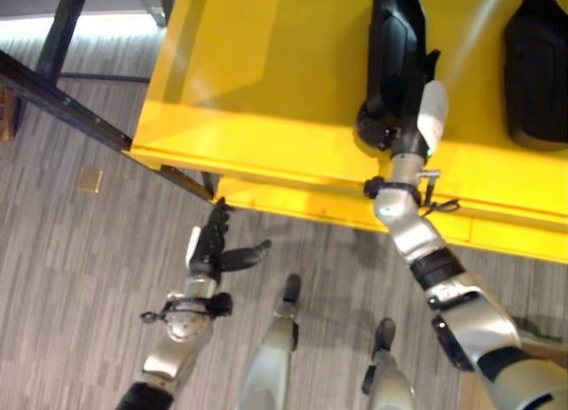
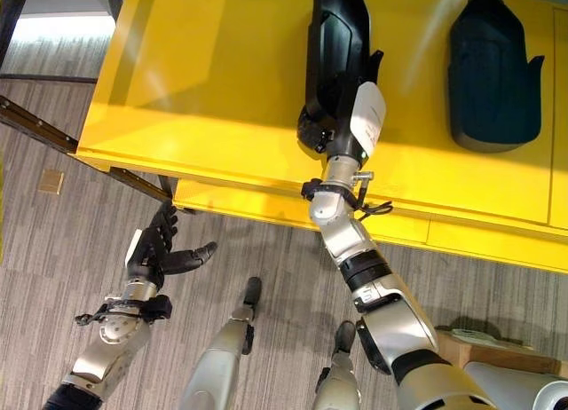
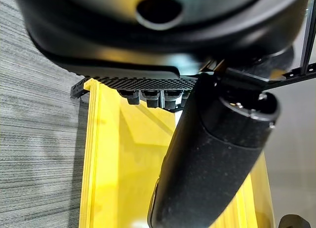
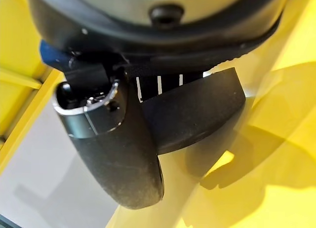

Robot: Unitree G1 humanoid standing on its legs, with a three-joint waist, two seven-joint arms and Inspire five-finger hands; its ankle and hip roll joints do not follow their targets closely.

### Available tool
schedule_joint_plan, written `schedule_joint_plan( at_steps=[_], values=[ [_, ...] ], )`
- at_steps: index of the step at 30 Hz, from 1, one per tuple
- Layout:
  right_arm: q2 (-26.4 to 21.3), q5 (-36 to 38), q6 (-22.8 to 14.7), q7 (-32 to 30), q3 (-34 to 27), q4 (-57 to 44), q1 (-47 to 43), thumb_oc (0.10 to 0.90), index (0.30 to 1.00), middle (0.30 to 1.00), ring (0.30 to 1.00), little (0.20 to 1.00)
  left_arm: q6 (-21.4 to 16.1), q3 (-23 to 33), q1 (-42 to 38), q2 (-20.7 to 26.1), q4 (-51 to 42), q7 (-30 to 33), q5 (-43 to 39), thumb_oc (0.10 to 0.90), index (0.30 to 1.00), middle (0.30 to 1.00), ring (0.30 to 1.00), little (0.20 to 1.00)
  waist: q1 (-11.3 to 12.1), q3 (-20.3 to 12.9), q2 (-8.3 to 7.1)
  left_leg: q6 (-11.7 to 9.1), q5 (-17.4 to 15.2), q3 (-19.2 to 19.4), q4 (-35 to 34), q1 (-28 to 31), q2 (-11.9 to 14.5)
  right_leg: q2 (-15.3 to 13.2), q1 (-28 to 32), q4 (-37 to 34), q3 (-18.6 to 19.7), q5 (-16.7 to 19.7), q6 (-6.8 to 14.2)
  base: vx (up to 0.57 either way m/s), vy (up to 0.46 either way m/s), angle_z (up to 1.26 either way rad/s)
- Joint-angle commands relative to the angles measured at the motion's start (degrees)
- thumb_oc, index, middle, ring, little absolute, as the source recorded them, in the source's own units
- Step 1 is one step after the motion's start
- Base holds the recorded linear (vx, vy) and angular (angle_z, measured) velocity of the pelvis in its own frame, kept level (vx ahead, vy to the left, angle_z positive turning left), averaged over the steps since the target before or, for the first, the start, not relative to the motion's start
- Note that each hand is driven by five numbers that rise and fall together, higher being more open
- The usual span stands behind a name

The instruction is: Move parts from the plastic box to the shelf.

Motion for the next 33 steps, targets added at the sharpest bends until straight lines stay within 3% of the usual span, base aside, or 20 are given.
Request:
schedule_joint_plan(
  at_steps=[1,5,7,8,15,22,26,29,33],
  values=[
    [-0.7,3.4,-0.5,-0.8,-3.7,-2.3,0.0,0.400,0.300,0.300,0.300,0.300,-6.1,1.3,-1.8,1.7,-6.5,1.3,0.0,0.900,1.000,1.000,1.000,1.000,0.1,-0.9,1.56,3.1,-7.5,5.7,3.8,2.2,-1.2,0.6,-4.9,6.2,4.0,-0.4,-1.8,0.00,0.000,0.00],
    [-0.7,3.2,-0.4,-0.8,-3.7,-2.4,-0.5,0.400,0.300,0.300,0.300,0.300,-6.2,1.4,-1.7,1.8,-6.7,1.3,0.0,0.900,1.000,1.000,1.000,1.000,0.1,-0.9,1.47,3.1,-7.6,5.6,3.9,2.2,-1.2,0.6,-4.7,6.2,3.9,-0.5,-1.8,0.00,0.000,0.00],
    [-0.7,3.5,-1.0,-0.3,-3.6,-3.2,-0.5,0.612,0.596,0.596,0.596,0.596,-6.2,1.4,-1.8,1.8,-6.6,1.4,0.0,0.900,1.000,1.000,1.000,1.000,0.1,-0.9,1.34,3.2,-7.6,5.5,3.7,2.3,-1.3,0.6,-4.7,6.2,3.9,-0.5,-1.7,0.00,0.000,0.00],
    [-0.8,3.4,-1.1,-0.2,-3.5,-3.7,-0.5,0.900,1.000,1.000,1.000,1.000,-6.1,1.4,-1.8,1.8,-6.6,1.3,0.1,0.900,1.000,1.000,1.000,1.000,0.1,-1.0,1.28,3.2,-7.6,5.4,3.7,2.3,-1.2,0.6,-4.6,6.1,3.9,-0.5,-1.7,0.00,0.000,0.00],
    [-1.3,2.7,-2.0,1.5,-2.6,-8.5,-0.5,0.900,1.000,1.000,1.000,1.000,-6.2,1.6,-1.8,1.6,-6.4,1.2,0.0,0.900,1.000,1.000,1.000,1.000,0.1,-1.2,0.91,3.3,-7.6,5.4,3.8,2.1,-1.3,0.7,-4.5,6.1,3.7,-0.6,-1.7,0.00,0.000,0.00],
    [0.0,3.9,-5.6,2.8,-1.5,-20.4,-1.0,0.900,1.000,1.000,1.000,1.000,-5.7,1.8,-1.7,1.4,-6.4,1.7,-0.3,0.900,1.000,1.000,1.000,1.000,0.0,-1.2,0.32,3.5,-7.8,5.5,4.0,2.1,-1.2,0.7,-4.7,6.2,4.0,-0.7,-1.7,0.00,0.000,0.00],
    [1.6,3.3,-8.1,4.6,1.2,-30.0,-1.5,0.900,1.000,1.000,1.000,1.000,-5.3,2.4,-1.2,1.4,-6.9,2.4,-0.4,0.900,1.000,1.000,1.000,1.000,0.0,-1.3,0.00,3.6,-7.9,5.6,4.0,2.2,-1.2,0.6,-4.7,6.3,4.1,-0.8,-1.8,0.00,0.000,0.00],
    [5.4,6.9,-12.0,8.9,7.1,-38.4,-1.6,0.900,1.000,1.000,1.000,1.000,-5.0,2.8,-0.8,1.2,-7.1,3.3,-0.5,0.900,1.000,1.000,1.000,1.000,0.1,-1.4,-0.29,3.6,-8.0,6.0,4.0,2.5,-1.0,0.7,-4.7,6.4,4.4,-0.8,-1.9,0.00,0.000,0.00],
    [7.5,9.1,-13.7,11.9,10.6,-42.1,-1.0,0.900,1.000,1.000,1.000,1.000,-4.9,3.1,-0.3,1.2,-7.3,3.4,-0.5,0.900,1.000,1.000,1.000,1.000,0.1,-1.6,-0.47,3.6,-8.0,6.1,4.0,2.5,-1.0,0.7,-4.7,6.5,4.3,-0.9,-1.9,0.00,0.000,0.00]
  ],
)
